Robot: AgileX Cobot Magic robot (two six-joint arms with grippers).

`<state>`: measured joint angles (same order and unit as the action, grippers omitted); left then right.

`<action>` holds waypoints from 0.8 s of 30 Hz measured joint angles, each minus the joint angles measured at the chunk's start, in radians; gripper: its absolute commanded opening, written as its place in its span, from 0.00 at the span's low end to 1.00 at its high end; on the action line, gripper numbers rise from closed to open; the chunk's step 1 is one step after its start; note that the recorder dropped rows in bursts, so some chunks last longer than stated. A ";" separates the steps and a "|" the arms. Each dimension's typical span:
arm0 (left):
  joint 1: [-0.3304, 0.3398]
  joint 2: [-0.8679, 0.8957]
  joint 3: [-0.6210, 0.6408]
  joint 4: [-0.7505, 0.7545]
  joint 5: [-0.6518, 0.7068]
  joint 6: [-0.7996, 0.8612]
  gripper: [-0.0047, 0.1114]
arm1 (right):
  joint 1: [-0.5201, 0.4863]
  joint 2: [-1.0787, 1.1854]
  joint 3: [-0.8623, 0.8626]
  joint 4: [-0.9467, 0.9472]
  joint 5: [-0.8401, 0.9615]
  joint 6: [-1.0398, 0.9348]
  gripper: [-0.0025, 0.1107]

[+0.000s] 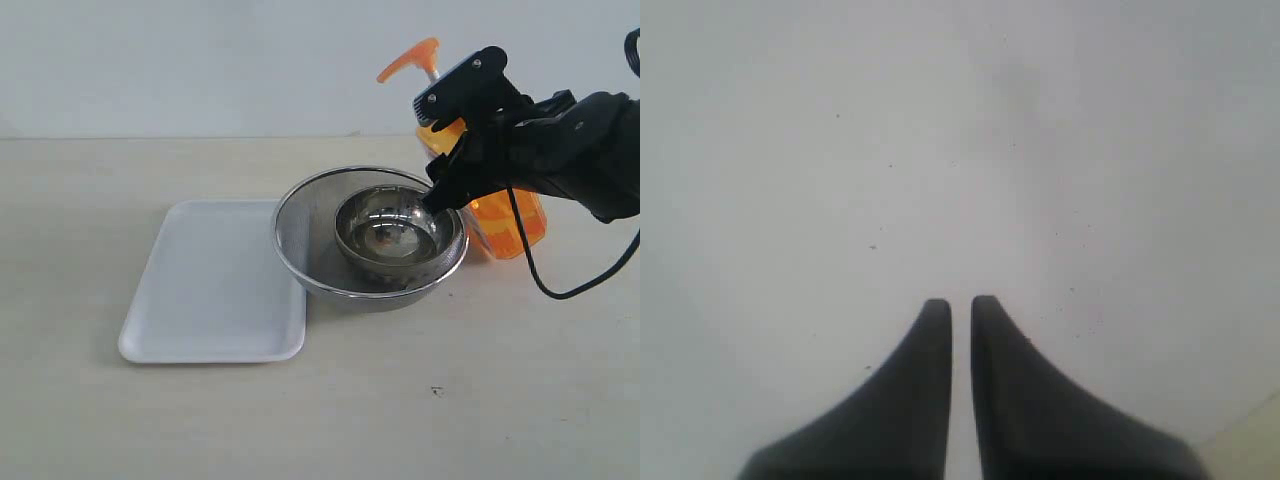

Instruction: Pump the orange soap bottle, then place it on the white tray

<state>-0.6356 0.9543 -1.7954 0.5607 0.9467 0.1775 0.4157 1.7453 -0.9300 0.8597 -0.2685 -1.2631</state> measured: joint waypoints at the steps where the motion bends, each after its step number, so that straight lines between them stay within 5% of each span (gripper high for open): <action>1: 0.000 0.000 0.000 0.000 0.000 0.000 0.08 | 0.000 0.000 0.000 0.000 -0.002 0.000 0.02; 24: 0.000 0.000 0.000 0.002 0.040 0.000 0.08 | 0.002 -0.043 0.012 0.057 -0.006 0.085 0.02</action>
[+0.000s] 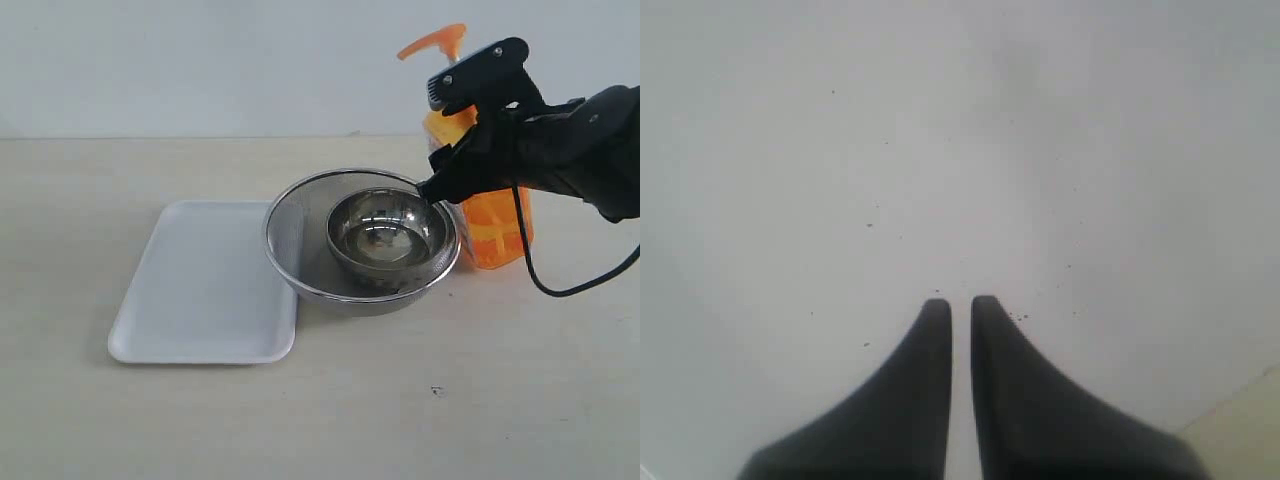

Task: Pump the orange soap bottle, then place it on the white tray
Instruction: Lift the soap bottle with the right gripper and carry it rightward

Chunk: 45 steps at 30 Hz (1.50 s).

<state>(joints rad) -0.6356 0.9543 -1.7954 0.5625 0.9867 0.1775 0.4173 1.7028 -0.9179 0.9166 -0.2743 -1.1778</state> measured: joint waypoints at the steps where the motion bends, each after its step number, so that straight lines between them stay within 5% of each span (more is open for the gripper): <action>1: 0.000 0.000 0.000 0.000 0.000 0.000 0.08 | 0.000 0.000 0.002 0.010 -0.008 0.000 0.02; 10: 0.000 0.000 0.000 0.000 0.000 0.000 0.08 | 0.001 0.000 0.004 0.347 -0.167 -0.277 0.02; 33: 0.000 0.000 0.000 0.000 0.000 0.000 0.08 | 0.001 -0.139 0.012 0.436 -0.216 -0.249 0.02; 45: 0.000 0.000 0.000 0.001 0.000 0.000 0.08 | 0.001 -0.204 0.012 0.422 -0.104 -0.256 0.02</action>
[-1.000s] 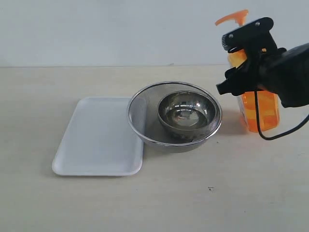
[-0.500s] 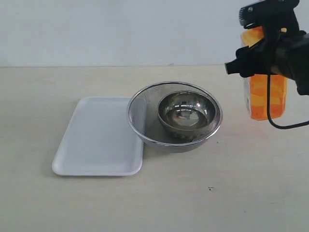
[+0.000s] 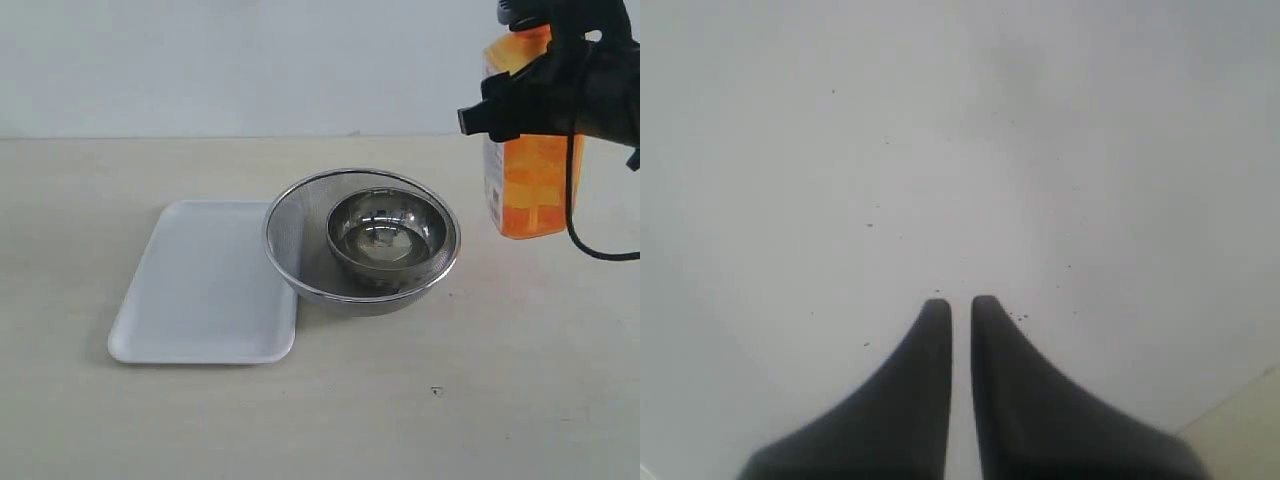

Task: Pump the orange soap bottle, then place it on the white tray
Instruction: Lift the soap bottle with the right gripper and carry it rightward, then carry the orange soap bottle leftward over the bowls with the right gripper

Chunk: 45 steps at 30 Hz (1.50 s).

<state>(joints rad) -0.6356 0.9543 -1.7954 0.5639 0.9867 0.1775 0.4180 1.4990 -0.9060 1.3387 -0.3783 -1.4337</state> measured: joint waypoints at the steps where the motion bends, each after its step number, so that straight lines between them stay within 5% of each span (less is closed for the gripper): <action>1: 0.000 0.000 0.000 0.000 0.000 0.000 0.08 | 0.000 -0.005 0.000 -0.009 0.000 0.000 0.02; 45: 0.000 0.000 0.000 0.000 0.000 0.000 0.08 | 0.002 -0.078 -0.053 -0.202 0.330 0.049 0.02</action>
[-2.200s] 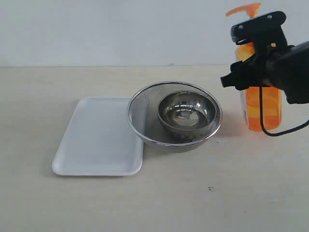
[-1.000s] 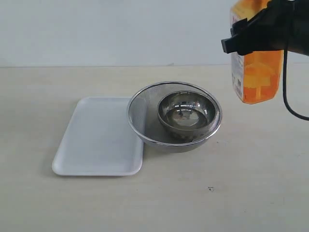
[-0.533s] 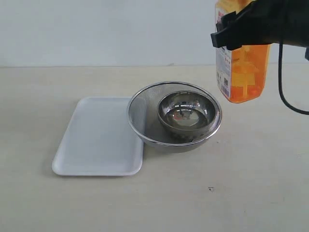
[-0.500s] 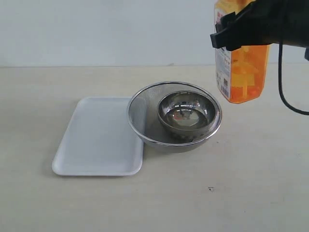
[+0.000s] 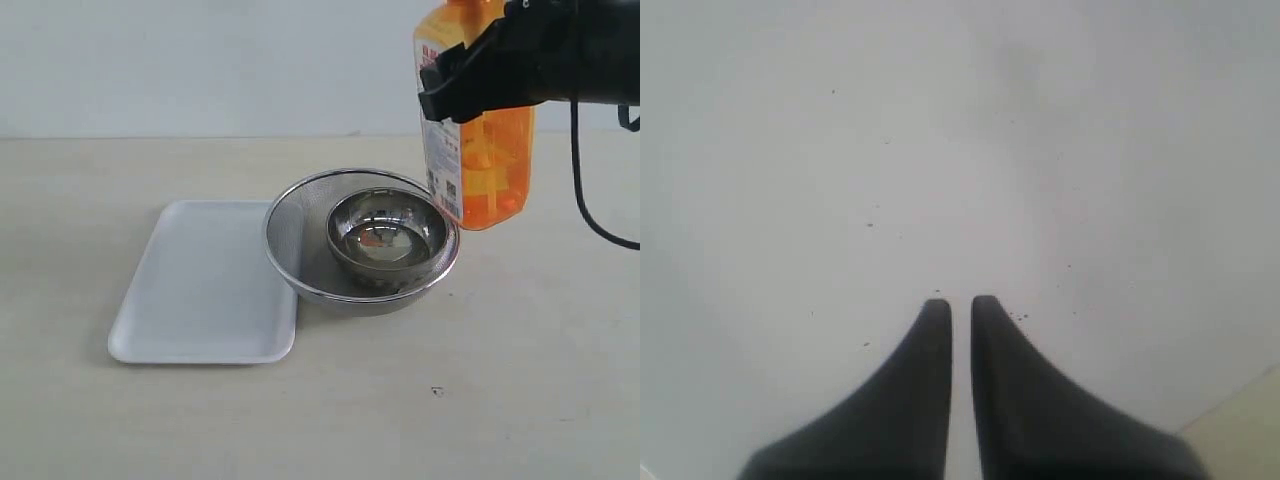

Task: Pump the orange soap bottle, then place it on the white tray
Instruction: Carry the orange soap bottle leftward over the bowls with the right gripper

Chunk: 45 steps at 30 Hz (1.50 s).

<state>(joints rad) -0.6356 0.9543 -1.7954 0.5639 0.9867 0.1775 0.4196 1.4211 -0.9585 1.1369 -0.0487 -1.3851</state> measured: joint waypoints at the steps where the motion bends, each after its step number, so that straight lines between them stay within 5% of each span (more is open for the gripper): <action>1: 0.000 0.000 0.000 0.000 0.000 0.000 0.08 | 0.000 0.000 -0.005 -0.001 0.010 0.000 0.02; 26: 0.000 0.000 0.000 0.000 0.000 0.000 0.08 | 0.000 0.000 -0.086 0.141 0.175 0.026 0.02; 45: 0.000 0.000 0.000 0.000 0.000 0.000 0.08 | 0.000 0.003 -0.170 0.312 0.359 -0.217 0.02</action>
<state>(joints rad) -0.6356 0.9543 -1.7954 0.5639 0.9867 0.1775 0.4196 1.4236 -1.1285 1.4492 0.3105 -1.6022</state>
